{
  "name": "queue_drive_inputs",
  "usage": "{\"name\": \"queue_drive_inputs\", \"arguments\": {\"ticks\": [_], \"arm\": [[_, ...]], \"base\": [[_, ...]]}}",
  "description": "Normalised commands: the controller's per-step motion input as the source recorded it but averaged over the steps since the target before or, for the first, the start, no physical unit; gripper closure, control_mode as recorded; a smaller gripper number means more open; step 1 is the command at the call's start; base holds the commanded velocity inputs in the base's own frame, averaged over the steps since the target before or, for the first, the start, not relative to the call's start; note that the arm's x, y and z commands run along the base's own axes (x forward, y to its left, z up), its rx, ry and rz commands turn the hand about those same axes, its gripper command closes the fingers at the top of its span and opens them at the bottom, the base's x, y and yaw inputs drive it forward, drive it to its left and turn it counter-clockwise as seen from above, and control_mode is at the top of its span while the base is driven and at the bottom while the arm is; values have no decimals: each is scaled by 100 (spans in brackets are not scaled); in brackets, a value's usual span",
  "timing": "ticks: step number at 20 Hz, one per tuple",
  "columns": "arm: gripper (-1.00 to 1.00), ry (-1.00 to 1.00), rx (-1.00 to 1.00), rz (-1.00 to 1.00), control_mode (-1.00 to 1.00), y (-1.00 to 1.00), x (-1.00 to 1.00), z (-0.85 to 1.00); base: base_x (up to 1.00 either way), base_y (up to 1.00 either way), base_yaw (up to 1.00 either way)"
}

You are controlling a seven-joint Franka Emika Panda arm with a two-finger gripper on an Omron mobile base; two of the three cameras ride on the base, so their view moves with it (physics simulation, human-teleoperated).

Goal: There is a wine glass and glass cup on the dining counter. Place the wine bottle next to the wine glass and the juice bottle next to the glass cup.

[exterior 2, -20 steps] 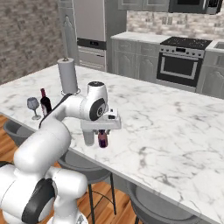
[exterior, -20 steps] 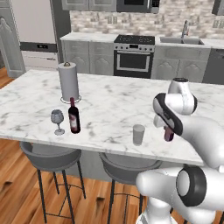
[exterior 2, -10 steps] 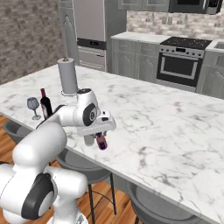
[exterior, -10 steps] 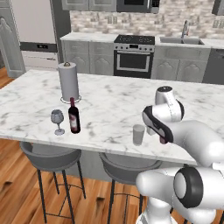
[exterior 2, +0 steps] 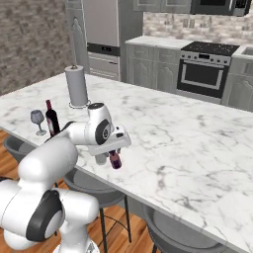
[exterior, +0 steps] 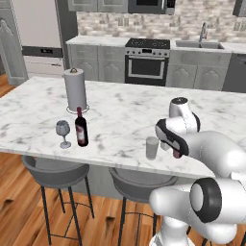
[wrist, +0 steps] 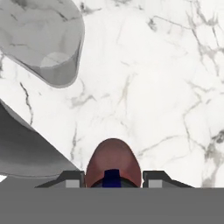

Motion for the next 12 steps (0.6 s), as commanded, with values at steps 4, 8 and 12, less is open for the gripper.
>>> {"name": "queue_drive_inputs", "arguments": {"ticks": [4, 8, 12], "arm": [[100, 0, 1, 12, -100, 0, 11, 0], [100, 0, 2, 12, -100, 0, 13, 0], [100, 0, 6, 13, -100, 0, 3, -2]], "base": [[0, 0, 0], [0, 0, 0], [0, 0, 0]]}}
